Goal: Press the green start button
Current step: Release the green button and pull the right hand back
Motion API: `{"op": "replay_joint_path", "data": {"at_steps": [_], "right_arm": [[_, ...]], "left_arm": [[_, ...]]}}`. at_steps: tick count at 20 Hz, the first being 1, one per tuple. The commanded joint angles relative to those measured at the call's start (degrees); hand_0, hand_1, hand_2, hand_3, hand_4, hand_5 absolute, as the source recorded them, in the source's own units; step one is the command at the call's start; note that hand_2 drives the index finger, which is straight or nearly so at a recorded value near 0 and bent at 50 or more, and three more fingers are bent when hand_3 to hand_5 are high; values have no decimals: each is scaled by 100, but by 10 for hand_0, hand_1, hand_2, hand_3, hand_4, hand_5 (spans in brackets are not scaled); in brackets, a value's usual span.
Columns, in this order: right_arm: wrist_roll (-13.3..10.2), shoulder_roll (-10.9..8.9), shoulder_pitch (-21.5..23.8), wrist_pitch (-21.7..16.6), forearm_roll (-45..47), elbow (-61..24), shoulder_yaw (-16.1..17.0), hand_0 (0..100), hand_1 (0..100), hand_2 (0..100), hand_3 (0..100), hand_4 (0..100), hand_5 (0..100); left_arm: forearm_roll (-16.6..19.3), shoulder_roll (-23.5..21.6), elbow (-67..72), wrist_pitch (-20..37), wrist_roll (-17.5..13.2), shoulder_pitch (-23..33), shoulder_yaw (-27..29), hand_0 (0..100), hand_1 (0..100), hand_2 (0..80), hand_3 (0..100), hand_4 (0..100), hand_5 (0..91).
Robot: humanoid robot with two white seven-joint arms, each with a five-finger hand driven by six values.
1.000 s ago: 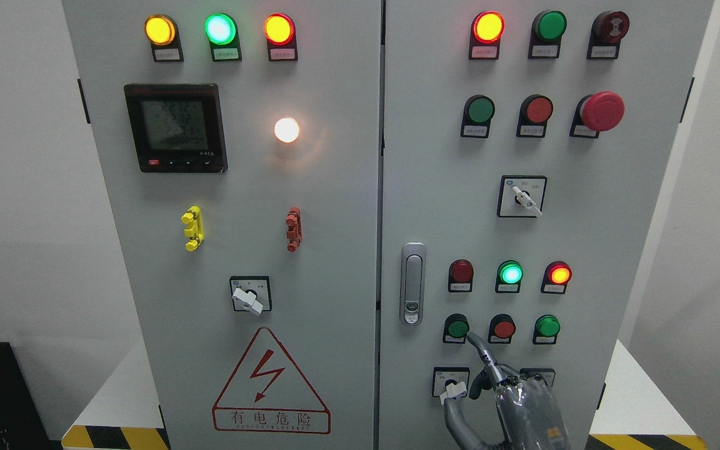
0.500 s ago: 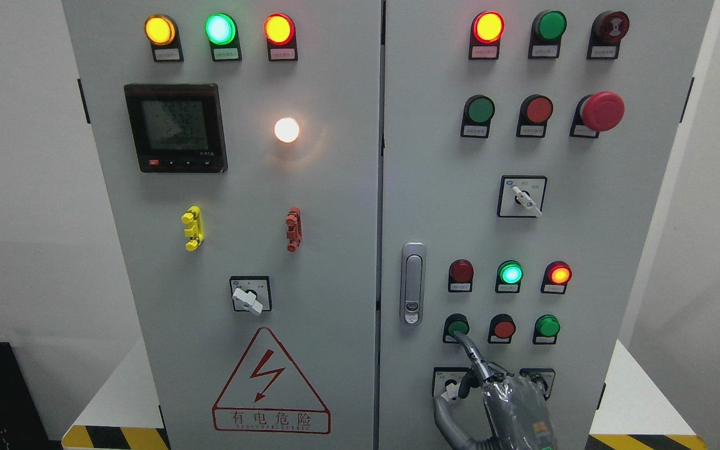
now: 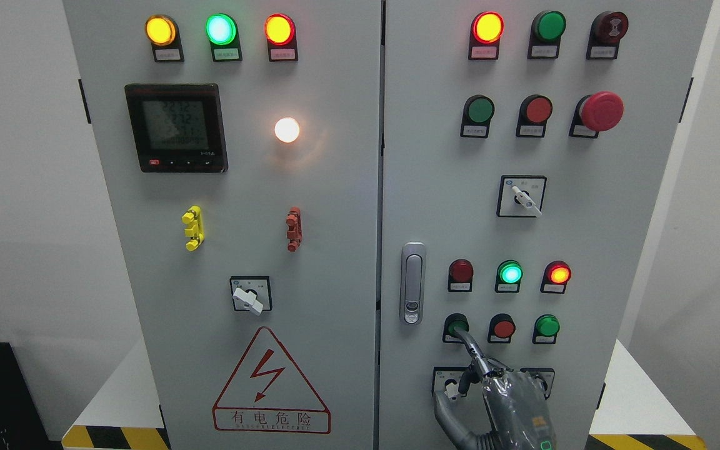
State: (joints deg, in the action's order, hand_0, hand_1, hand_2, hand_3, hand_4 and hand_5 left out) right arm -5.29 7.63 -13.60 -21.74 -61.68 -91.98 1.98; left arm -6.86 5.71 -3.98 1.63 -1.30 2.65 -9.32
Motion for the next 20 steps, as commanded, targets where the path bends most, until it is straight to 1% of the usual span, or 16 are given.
{"op": "replay_joint_path", "data": {"at_steps": [1,8,12,20], "right_arm": [[11,2,-55,21,-2,181,22,532,277,0,705,669,731],[2,2,-29,3,103,75,31,546,272,0,706,673,731],[63,10,85,-6,498,-205,13,563,266,0,704,674,731],[90,2,621,-41,1228,-786,-31,558,253,0,703,664,721]], "left_arm": [[0,0,2,4,-2,7,0,120,556,0,0,0,0],[0,0,-6,4,-2,-2,0,120,556,0,0,0,0],[0,0,-6,-5,-2,7,0,120,556,0,0,0,0],[0,0,2,4,-2,7,0,120,556,0,0,0,0]]}}
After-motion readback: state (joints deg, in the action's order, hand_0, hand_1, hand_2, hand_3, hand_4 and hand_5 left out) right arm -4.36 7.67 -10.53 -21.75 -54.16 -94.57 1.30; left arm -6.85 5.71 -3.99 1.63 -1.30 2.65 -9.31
